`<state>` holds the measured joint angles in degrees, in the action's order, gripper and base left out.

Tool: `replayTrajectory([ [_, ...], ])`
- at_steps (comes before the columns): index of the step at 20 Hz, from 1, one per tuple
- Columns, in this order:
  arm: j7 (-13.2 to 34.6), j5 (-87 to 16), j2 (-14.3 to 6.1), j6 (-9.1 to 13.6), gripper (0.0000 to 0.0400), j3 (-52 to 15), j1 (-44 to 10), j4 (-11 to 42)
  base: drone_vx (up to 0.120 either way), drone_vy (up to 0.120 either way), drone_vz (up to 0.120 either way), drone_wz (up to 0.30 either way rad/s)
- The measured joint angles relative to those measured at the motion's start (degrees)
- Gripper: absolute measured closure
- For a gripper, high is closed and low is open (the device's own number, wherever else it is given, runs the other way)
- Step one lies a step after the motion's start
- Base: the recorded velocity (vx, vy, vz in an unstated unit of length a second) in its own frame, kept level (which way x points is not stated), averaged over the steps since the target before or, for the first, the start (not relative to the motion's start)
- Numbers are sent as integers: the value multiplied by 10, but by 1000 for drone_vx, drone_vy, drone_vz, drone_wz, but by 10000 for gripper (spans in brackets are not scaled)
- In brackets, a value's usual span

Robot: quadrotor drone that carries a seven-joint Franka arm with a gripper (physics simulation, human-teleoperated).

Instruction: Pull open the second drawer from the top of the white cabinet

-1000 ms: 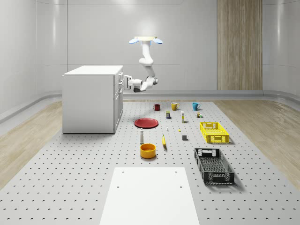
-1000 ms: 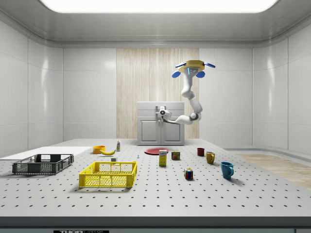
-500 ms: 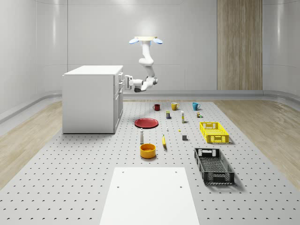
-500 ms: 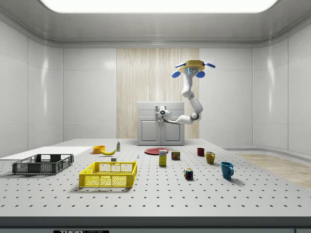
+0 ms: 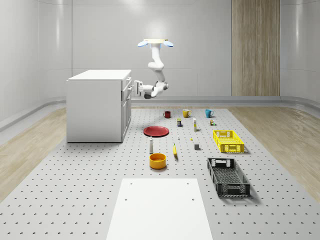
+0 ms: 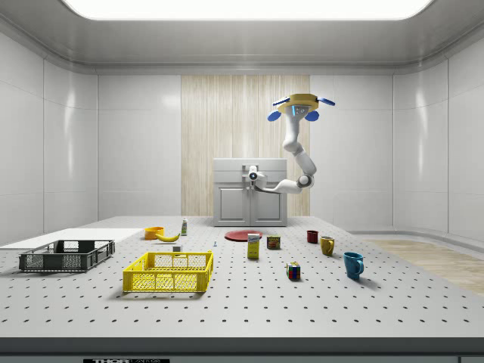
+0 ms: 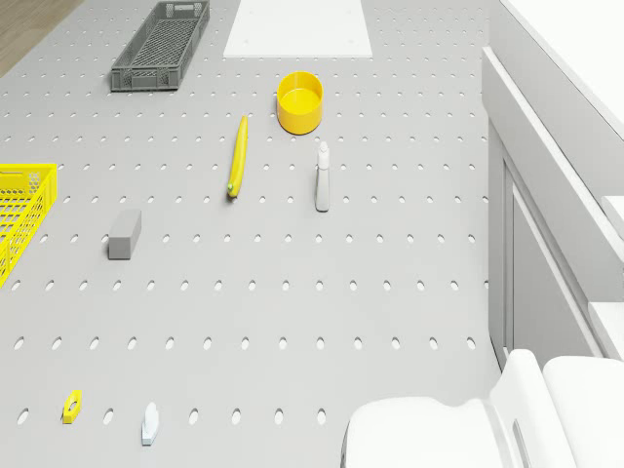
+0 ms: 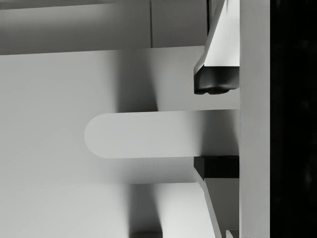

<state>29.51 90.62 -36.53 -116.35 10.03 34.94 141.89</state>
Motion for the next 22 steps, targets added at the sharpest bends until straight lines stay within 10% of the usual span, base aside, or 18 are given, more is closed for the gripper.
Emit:
replayTrajectory([
  [19, -6, -50, -39, 66, 296, 47, -45, 28, 0, 0, 0, 0],
  [22, -6, -52, -40, 69, 210, 49, -47, 29, 0, 0, 0, 0],
])
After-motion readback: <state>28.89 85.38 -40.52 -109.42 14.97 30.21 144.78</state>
